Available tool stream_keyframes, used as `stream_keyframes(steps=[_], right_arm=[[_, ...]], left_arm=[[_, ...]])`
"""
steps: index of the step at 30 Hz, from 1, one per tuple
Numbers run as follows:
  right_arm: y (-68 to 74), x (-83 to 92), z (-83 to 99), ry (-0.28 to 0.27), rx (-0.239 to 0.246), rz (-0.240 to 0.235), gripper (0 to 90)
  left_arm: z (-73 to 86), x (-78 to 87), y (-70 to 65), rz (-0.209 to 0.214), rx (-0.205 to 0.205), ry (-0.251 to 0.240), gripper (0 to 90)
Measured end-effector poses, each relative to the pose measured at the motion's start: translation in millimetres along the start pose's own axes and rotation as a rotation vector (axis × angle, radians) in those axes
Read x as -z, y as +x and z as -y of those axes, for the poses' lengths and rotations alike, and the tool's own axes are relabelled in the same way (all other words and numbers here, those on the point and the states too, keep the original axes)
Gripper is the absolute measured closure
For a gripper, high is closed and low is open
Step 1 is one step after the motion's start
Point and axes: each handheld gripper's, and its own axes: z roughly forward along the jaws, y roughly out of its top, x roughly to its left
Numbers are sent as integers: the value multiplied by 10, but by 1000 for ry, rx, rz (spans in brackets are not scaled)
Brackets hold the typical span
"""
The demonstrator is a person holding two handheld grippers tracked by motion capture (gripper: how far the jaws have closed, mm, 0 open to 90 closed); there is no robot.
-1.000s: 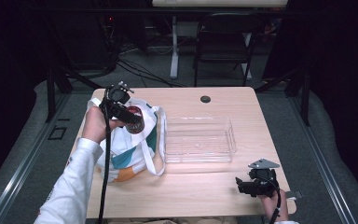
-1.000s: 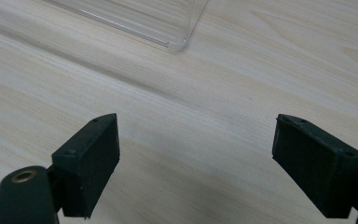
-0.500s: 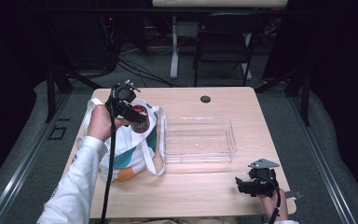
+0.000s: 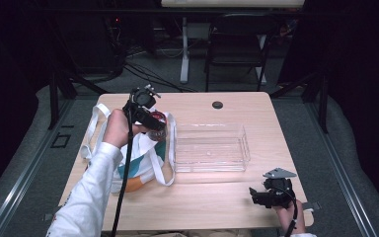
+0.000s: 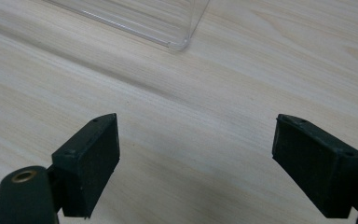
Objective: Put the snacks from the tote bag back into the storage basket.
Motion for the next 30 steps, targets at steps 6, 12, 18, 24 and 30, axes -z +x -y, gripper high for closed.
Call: stream_keyframes(steps=[6, 12, 18, 24, 30], right_arm=[[7, 0, 1, -4, -1, -3, 144], [4, 7, 3, 2, 3, -1, 144], [6, 9, 7, -4, -4, 0, 144], [13, 14, 7, -6, 3, 2, 144], [15, 13, 7, -4, 3, 4, 144]], left_arm=[[-85, -19, -97, 15, -22, -10, 272], [-143, -89, -177, 34, -35, -13, 272], [-205, -148, -271, 47, -55, -10, 272], [-256, -216, -369, 68, -76, -2, 272], [-285, -284, -421, 80, -82, -3, 272]])
